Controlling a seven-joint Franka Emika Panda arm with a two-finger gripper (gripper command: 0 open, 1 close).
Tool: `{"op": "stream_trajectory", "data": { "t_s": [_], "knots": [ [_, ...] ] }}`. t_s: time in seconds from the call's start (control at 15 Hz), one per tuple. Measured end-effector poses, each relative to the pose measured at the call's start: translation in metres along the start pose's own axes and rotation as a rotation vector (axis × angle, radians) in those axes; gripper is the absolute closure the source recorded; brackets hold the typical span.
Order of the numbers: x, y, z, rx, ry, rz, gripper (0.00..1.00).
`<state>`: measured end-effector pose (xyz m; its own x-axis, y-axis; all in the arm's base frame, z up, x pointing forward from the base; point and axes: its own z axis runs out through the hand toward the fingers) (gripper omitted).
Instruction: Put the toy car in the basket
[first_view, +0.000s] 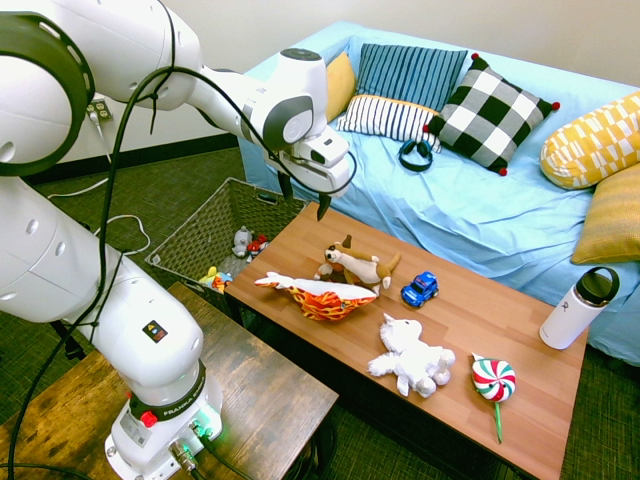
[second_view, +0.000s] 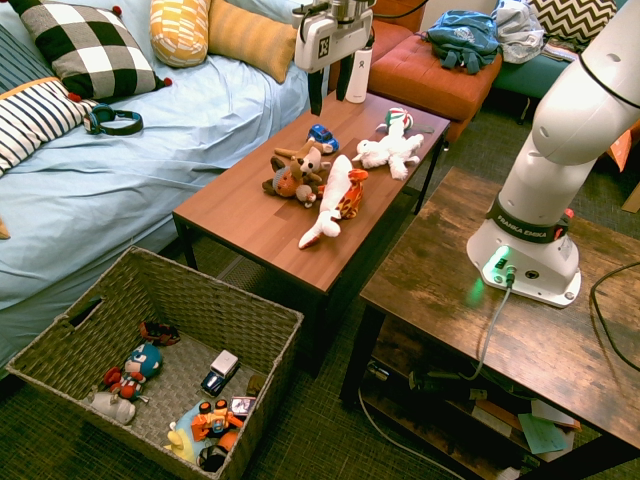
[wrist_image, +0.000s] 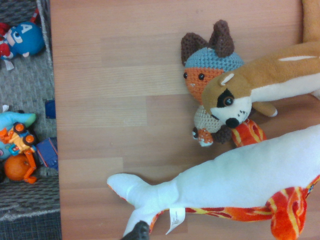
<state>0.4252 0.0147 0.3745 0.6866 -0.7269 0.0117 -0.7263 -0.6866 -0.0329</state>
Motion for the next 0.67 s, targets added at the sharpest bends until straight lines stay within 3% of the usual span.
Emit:
{"op": "stream_trajectory", "data": {
  "t_s": [0.33, 0.67],
  "knots": [
    [0.029, 0.008, 0.010, 0.058, -0.032, 0.025, 0.00],
    [0.155, 0.048, 0.052, 0.120, -0.074, 0.110, 0.00]
  ]
}}
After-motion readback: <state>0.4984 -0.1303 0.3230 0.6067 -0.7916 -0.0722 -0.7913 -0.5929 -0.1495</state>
